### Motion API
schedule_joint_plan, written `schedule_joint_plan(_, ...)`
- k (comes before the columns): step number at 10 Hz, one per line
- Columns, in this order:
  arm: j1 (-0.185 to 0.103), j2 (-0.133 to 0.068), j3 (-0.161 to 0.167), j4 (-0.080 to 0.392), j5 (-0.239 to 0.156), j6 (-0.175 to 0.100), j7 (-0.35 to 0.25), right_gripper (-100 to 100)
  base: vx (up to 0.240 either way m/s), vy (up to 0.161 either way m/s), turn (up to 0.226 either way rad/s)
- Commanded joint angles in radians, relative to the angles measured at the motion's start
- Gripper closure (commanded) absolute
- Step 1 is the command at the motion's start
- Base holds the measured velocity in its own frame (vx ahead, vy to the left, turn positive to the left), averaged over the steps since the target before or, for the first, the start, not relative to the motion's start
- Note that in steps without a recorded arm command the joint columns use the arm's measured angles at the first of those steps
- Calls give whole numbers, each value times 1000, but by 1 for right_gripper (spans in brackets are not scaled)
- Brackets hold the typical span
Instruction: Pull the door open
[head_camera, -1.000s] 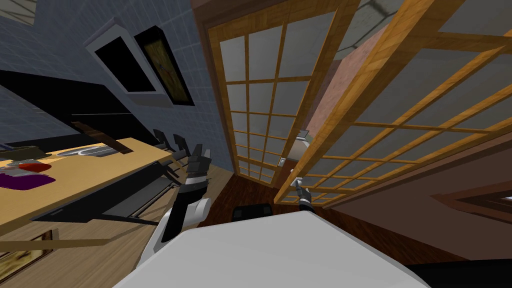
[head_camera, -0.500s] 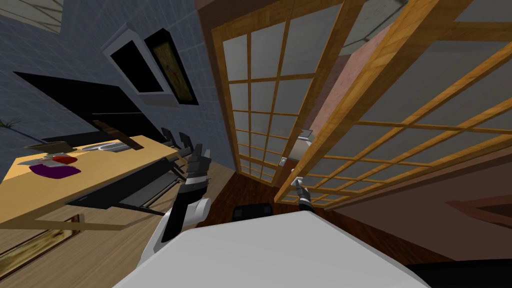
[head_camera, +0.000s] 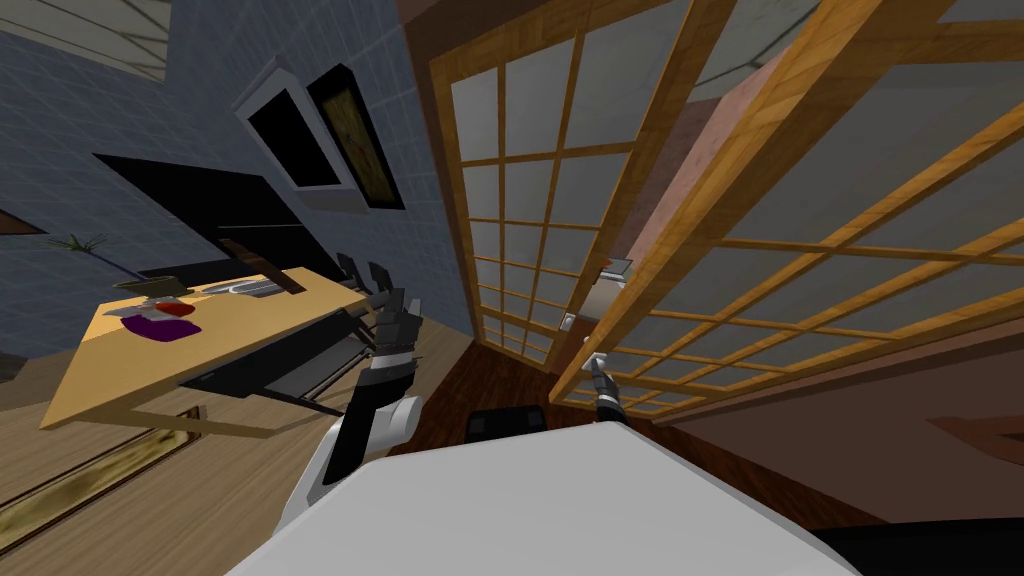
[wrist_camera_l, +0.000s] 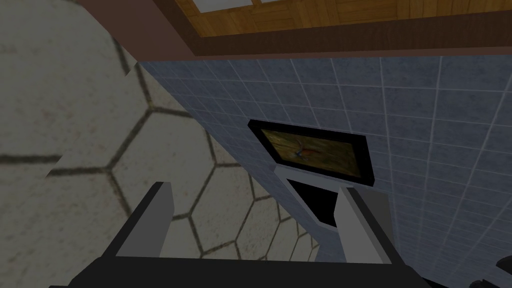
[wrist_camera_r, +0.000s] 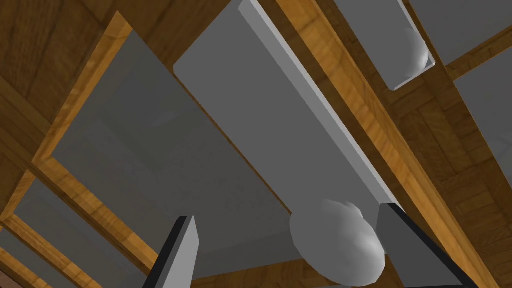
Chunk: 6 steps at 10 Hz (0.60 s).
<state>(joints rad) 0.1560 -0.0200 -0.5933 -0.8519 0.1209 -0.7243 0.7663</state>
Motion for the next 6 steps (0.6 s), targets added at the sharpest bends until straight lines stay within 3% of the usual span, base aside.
schedule_joint_plan(1,9,-27,-9,-3,-26,1,-50,100,-32,-15,56)
schedule_joint_plan(2,9,-27,-9,-3,-26,1,-54,100,-25,1,43)
schedule_joint_plan(6,7,-44,20,0,-67,-7,-161,100,-45,-19,72)
